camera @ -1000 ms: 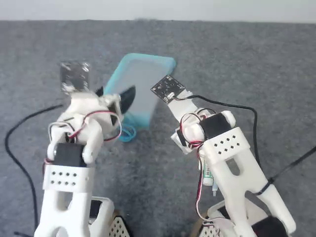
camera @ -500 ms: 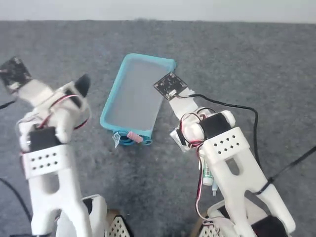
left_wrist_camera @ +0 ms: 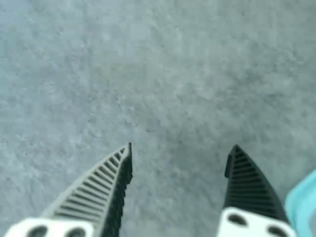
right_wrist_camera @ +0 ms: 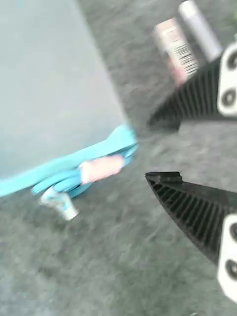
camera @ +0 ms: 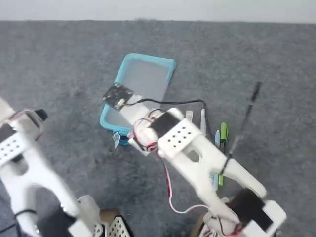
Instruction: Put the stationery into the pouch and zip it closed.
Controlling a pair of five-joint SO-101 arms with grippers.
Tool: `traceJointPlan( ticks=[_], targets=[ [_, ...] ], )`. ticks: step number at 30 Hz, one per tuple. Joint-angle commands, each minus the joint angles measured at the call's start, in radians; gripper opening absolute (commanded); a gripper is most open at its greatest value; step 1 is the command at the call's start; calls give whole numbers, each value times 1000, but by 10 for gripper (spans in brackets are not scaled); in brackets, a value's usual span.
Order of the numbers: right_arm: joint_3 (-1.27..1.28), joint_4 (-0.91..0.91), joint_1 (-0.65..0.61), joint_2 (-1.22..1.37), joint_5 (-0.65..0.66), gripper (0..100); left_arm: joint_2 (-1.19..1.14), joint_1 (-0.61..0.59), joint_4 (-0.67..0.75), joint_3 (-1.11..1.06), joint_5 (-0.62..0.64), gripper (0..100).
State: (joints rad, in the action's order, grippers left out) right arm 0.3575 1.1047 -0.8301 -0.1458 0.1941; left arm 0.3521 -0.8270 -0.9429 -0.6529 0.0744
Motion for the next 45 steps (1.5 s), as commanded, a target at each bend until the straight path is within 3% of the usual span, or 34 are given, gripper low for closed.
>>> traceJointPlan(
  ticks=[1, 9, 17, 24, 35, 45],
  targets=[
    [-57, -82, -28, 44, -2, 231, -74, -46, 44, 119, -55, 294],
    [-195, -114, -36, 271, -5, 231, -318, -92, 48, 282, -83, 294],
    [-342, -79, -38, 441, -11, 229, -350, -87, 64, 306, -84, 294],
    [-376, -30, 12, 476, -11, 2, -350, -87, 64, 306, -97, 294],
    [-390, 143, 331, 84, -166, 7, -350, -61, 26, 308, -97, 294],
    [61, -15, 602, -159, -348, 40, -350, -46, 21, 308, -92, 294]
  ],
)
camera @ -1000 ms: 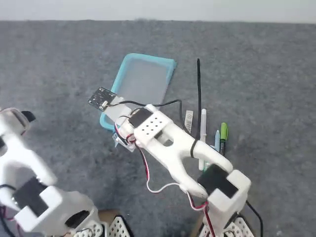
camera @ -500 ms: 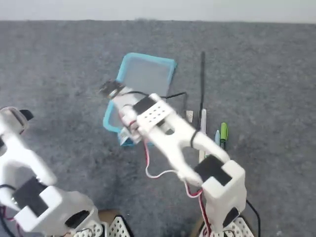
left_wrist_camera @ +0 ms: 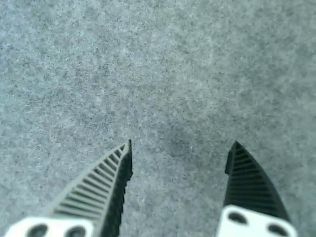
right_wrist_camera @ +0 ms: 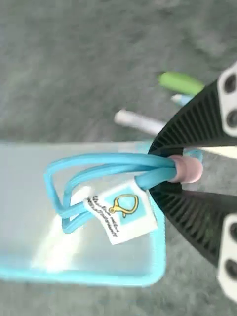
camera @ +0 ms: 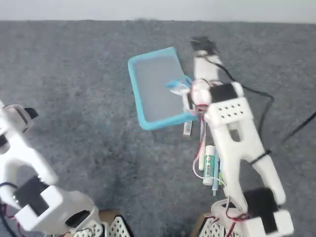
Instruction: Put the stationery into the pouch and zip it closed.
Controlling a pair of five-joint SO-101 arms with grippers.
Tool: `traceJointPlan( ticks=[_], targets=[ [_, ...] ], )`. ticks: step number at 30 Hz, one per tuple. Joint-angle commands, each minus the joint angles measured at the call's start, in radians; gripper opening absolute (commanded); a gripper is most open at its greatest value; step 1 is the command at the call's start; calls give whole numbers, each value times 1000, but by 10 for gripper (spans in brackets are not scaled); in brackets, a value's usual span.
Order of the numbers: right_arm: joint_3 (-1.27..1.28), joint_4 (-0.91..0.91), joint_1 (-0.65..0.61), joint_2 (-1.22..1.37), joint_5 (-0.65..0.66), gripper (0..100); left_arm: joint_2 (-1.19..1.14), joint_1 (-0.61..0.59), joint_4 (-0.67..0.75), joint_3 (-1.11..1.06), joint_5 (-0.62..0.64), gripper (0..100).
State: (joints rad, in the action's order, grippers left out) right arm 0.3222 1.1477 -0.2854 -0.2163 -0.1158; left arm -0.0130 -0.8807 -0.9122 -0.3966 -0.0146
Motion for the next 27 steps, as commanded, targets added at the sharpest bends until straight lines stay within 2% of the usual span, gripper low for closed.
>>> traceJointPlan(
  ticks=[1, 4, 6, 12, 15, 17, 21, 23, 27],
  targets=[
    [133, -70, 64, -93, -37, 78, 15, 8, -9, 51, -3, 294],
    [198, -59, 70, -113, -37, 230, 15, 8, -9, 51, -5, 294],
    [206, -33, 71, -125, -34, 290, 15, 8, -9, 50, -5, 294],
    [210, -7, 108, -185, 43, 275, 15, 6, -9, 48, -6, 294],
    [209, 1, 79, -234, 146, 274, 15, 8, -11, 50, -8, 294],
    [204, -2, 50, -263, 333, 274, 15, 12, -11, 50, -8, 294],
    [213, 13, 61, -282, 835, 275, 15, 17, -29, 50, -8, 294],
    [209, 35, 70, -254, 1016, 277, 15, 20, -35, 50, -8, 294],
    [207, 70, 77, -145, 1278, 274, 15, 44, -38, 50, -8, 294]
  ],
)
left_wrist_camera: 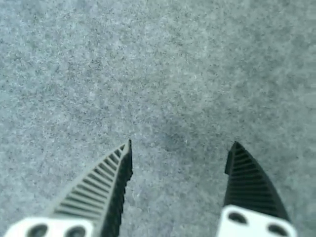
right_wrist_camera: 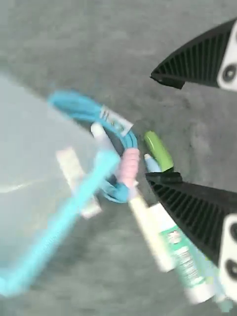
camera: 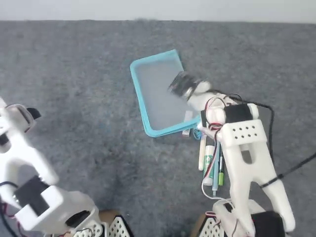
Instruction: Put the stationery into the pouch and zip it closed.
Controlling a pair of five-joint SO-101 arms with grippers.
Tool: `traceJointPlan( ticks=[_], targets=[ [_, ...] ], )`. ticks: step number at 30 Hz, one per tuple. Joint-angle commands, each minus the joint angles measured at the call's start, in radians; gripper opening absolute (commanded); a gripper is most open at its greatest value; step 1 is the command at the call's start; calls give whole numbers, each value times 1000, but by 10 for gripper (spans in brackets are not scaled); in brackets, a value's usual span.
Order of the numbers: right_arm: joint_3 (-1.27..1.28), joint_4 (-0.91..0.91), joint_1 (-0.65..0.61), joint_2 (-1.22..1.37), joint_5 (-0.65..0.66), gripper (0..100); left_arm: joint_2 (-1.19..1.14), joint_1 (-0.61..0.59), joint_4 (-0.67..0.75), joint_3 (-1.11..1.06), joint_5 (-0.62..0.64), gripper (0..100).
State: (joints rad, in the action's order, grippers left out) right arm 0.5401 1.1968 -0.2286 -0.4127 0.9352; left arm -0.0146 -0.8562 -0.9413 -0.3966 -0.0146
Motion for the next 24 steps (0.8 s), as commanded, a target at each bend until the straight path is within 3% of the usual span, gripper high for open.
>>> traceJointPlan(
  ticks=[1, 8, 16, 24],
  targets=[
    [-12, 18, 25, 79, 276, 274, 17, 23, -11, 50, -5, 294],
    [-18, 21, 59, 219, 560, 274, 18, 31, -11, 51, -5, 294],
    [-15, 8, 50, 259, 601, 274, 18, 32, -5, 54, -6, 294],
    [2, -134, 50, 380, 624, 274, 18, 32, -11, 90, -3, 294]
  ],
)
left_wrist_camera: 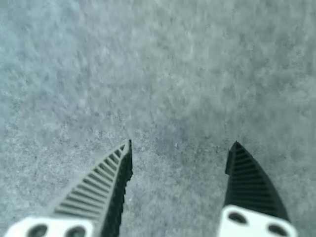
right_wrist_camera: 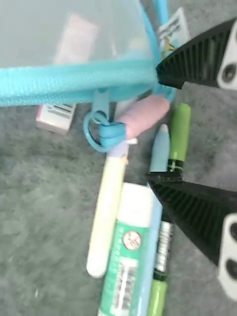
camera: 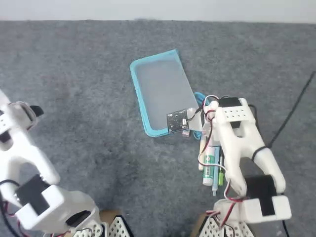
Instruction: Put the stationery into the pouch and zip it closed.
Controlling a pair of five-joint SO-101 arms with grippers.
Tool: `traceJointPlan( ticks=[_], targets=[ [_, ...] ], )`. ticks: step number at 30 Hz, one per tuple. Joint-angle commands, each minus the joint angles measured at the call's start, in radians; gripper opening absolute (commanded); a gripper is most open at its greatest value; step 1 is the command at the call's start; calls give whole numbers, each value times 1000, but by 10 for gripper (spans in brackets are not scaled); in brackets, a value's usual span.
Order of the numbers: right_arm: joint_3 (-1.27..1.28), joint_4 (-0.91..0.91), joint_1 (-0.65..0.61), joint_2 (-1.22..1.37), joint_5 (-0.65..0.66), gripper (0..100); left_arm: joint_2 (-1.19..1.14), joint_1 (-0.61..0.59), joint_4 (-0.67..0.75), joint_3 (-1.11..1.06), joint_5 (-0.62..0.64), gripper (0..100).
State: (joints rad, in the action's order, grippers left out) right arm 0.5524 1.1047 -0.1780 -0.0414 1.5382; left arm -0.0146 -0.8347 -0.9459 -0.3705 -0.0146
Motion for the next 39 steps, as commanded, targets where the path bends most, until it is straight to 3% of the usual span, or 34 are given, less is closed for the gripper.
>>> traceJointPlan(
  ticks=[1, 8, 11, 15, 22, 33, 39],
  targets=[
    [-11, -56, -1, 21, 21, 274, 18, 11, -6, 64, -3, 294],
    [-11, -116, -1, 64, -18, 253, 18, 11, -6, 68, -3, 294],
    [-11, -111, -1, 65, -28, 144, 18, 11, -5, 68, -3, 294],
    [-14, -117, -15, 58, -137, 1, 18, 34, -5, 70, -6, 291],
    [-120, -91, -18, 56, -362, 7, 49, 118, -6, 64, -9, 290],
    [-532, 268, -16, -77, -669, 7, 278, 176, -172, 64, -9, 290],
    [-755, 426, -7, -122, -855, 7, 336, 385, -190, 64, -8, 290]
  ],
)
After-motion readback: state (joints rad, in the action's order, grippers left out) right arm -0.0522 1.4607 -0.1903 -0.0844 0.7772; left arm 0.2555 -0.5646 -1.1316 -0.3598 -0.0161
